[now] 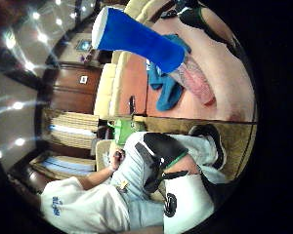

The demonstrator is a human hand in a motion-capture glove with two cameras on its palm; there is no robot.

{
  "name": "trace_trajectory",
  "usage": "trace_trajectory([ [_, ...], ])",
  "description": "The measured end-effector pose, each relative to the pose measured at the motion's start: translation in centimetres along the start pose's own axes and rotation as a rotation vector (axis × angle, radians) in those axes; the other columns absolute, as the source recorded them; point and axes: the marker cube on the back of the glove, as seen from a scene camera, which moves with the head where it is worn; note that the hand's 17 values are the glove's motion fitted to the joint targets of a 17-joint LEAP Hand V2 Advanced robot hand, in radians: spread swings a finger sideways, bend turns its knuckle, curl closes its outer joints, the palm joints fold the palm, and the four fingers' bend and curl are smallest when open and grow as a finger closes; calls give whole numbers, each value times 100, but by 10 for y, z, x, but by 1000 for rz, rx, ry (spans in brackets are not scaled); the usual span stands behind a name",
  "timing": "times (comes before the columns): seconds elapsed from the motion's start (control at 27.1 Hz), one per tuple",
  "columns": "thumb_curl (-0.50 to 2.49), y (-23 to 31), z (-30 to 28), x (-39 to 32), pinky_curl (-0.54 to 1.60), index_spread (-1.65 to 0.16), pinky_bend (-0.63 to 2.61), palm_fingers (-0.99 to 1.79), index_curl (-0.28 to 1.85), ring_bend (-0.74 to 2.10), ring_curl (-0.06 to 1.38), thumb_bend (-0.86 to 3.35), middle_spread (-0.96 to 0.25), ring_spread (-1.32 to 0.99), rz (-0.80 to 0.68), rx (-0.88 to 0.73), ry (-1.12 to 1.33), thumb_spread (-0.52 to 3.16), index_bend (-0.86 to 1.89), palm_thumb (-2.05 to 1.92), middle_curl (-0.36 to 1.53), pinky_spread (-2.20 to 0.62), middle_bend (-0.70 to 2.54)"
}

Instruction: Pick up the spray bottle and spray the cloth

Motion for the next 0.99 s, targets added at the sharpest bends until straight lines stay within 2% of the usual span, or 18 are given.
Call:
trace_trajectory([
  [0.33,27,-39,40,-15,27,-40,20,61,23,43,28,-1,-15,-14,93,65,-269,91,12,56,30,14,25],
  [0.74,29,-78,64,-19,30,-39,19,63,23,44,31,-2,-15,-14,166,112,-373,92,11,62,34,12,28],
  [0.88,30,-76,67,-18,31,-39,20,63,22,44,31,-2,-15,-15,169,124,-392,91,10,63,35,11,28],
  [0.99,31,-70,66,-15,31,-39,24,72,20,51,33,-2,-17,-15,143,203,-403,90,6,65,35,10,29],
])
